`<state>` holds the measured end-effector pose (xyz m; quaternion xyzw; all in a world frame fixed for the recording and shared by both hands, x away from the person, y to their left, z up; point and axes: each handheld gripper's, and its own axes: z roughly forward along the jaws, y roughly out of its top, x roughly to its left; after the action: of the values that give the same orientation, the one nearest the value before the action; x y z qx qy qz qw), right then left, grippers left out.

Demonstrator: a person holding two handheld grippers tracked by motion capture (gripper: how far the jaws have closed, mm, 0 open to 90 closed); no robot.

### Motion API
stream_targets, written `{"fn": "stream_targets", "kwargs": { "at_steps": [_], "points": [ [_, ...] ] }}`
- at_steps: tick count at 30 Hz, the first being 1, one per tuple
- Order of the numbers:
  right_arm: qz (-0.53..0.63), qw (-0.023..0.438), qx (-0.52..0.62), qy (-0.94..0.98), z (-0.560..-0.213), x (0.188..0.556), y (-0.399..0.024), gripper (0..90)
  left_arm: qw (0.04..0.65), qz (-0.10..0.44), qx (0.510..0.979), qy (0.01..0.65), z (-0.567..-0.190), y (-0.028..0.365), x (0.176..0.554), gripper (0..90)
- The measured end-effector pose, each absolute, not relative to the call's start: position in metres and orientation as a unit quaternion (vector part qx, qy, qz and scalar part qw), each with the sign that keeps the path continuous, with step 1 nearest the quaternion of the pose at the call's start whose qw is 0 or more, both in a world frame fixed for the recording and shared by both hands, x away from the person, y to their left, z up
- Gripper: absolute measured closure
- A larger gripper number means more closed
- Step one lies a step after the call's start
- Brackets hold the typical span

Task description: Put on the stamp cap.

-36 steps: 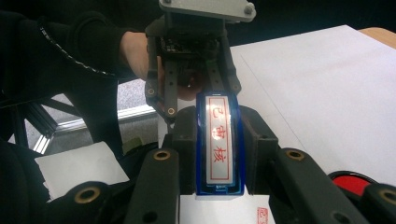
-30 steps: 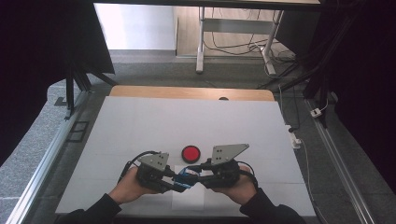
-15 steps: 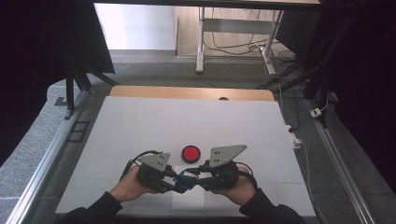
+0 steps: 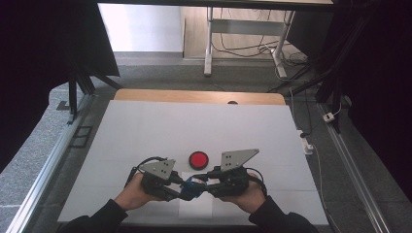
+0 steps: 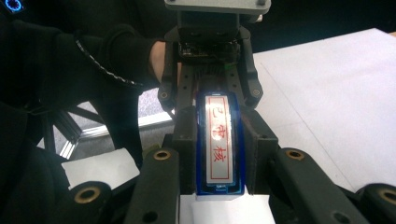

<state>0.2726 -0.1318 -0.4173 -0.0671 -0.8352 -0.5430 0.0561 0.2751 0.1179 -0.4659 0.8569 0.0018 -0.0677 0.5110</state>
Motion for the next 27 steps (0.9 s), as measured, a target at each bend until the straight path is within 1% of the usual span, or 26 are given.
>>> {"fn": "stream_targets", "kwargs": {
  "at_steps": [10,16,18,19,20,22,24,27],
  "points": [
    [-0.558,0.048,-0.068,-0.826,-0.4178,0.2713,-0.1326,70.9,0.521,-0.076,0.85,0.011,-0.465,0.1199,0.2762,68.9],
    [-0.546,0.032,-0.063,-0.835,-0.4153,0.2693,-0.1305,70.9,0.52,-0.073,0.851,0.024,-0.4667,0.1187,0.2758,67.5],
    [-0.545,0.032,-0.067,-0.835,-0.4156,0.2699,-0.1305,70.9,0.521,-0.069,0.85,0.032,-0.4672,0.1182,0.2753,65.1],
    [-0.544,0.033,-0.068,-0.836,-0.4159,0.2705,-0.1308,70.9,0.519,-0.069,0.851,0.035,-0.4673,0.1179,0.2755,61.1],
    [-0.543,0.032,-0.069,-0.836,-0.4159,0.2707,-0.131,70.9,0.516,-0.067,0.853,0.039,-0.4675,0.1176,0.2756,59.4],
    [-0.543,0.031,-0.071,-0.836,-0.4159,0.271,-0.1313,70.9,0.513,-0.066,0.855,0.043,-0.4684,0.1175,0.2756,58.0],
    [-0.541,0.026,-0.071,-0.838,-0.4156,0.2711,-0.1316,70.9,0.508,-0.064,0.857,0.053,-0.4689,0.1172,0.2758,52.2],
    [-0.539,0.023,-0.074,-0.839,-0.4153,0.2718,-0.1325,70.9,0.503,-0.064,0.86,0.064,-0.4692,0.1185,0.2757,49.8]
  ]
}}
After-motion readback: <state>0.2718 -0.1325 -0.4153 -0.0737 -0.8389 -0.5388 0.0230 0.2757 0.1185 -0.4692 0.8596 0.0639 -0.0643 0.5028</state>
